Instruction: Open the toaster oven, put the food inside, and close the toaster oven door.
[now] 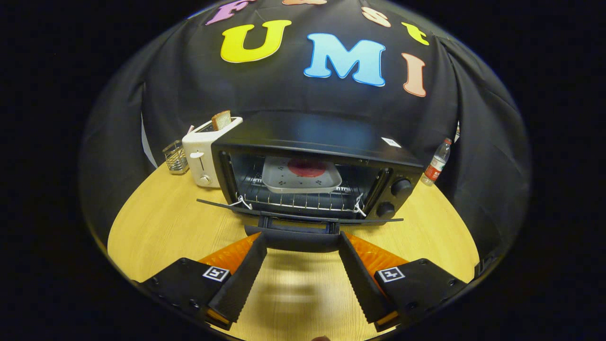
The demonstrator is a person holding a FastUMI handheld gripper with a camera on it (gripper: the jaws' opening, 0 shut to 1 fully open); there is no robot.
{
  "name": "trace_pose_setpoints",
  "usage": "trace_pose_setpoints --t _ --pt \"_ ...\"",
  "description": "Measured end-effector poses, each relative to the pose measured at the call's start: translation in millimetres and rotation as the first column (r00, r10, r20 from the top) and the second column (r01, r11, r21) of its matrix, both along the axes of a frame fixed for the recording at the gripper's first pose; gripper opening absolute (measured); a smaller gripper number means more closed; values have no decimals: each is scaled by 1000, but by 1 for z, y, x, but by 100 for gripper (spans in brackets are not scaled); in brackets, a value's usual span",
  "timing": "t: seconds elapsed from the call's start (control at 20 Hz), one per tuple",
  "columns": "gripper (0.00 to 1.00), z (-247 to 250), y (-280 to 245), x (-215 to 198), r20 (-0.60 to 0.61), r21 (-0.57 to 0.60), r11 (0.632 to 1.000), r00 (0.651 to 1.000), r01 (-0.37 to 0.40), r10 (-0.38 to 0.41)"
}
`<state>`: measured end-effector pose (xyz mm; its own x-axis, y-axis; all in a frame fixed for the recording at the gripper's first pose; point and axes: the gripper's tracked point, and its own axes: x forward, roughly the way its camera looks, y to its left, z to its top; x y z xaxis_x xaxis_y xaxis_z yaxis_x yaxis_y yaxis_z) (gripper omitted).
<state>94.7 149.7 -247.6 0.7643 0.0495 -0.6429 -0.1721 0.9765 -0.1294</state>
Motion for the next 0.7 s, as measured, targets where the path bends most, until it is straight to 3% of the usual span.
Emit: trace_pose_setpoints --t 0.35,0.7 --pt "98 13 1 19 57 58 998 998 10 -13" --pt "98 70 -3 21 209 120 993 978 -17 -8"
